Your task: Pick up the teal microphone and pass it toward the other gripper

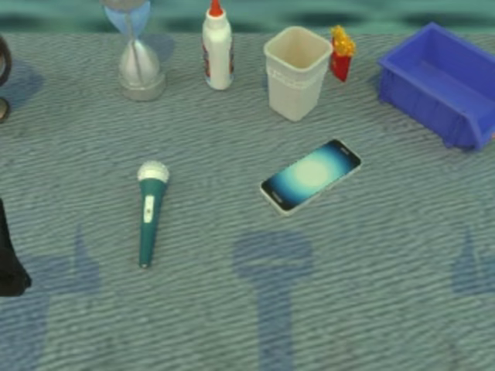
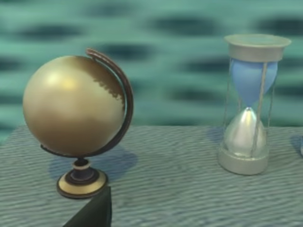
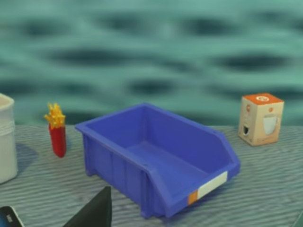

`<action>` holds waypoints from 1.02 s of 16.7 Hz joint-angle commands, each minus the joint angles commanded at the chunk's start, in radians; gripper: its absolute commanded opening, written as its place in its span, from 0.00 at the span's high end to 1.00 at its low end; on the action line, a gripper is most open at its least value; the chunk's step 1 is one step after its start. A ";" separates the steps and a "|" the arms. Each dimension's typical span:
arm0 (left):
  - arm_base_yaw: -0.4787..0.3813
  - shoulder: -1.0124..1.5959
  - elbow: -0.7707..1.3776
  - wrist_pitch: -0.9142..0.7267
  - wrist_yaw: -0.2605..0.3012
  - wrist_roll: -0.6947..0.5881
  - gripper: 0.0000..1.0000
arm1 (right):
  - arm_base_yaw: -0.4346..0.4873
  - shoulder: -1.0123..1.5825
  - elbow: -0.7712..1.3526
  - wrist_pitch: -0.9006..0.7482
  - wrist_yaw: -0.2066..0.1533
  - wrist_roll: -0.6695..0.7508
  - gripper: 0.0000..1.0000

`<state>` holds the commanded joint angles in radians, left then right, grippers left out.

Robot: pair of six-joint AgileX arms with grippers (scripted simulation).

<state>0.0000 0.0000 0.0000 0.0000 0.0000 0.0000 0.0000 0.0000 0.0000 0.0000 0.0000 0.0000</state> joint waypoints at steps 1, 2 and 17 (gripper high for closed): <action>0.000 0.000 0.000 0.000 0.000 0.000 0.00 | 0.000 0.000 0.000 0.000 0.000 0.000 0.00; 0.000 0.000 0.000 0.000 0.000 0.000 0.00 | 0.000 0.000 0.000 0.000 0.000 0.000 0.00; -0.249 1.104 0.742 -0.554 -0.023 -0.232 0.00 | 0.000 0.000 0.000 0.000 0.000 0.000 0.00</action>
<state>-0.2491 1.1038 0.7423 -0.5539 -0.0226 -0.2316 0.0000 0.0000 0.0000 0.0000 0.0000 0.0000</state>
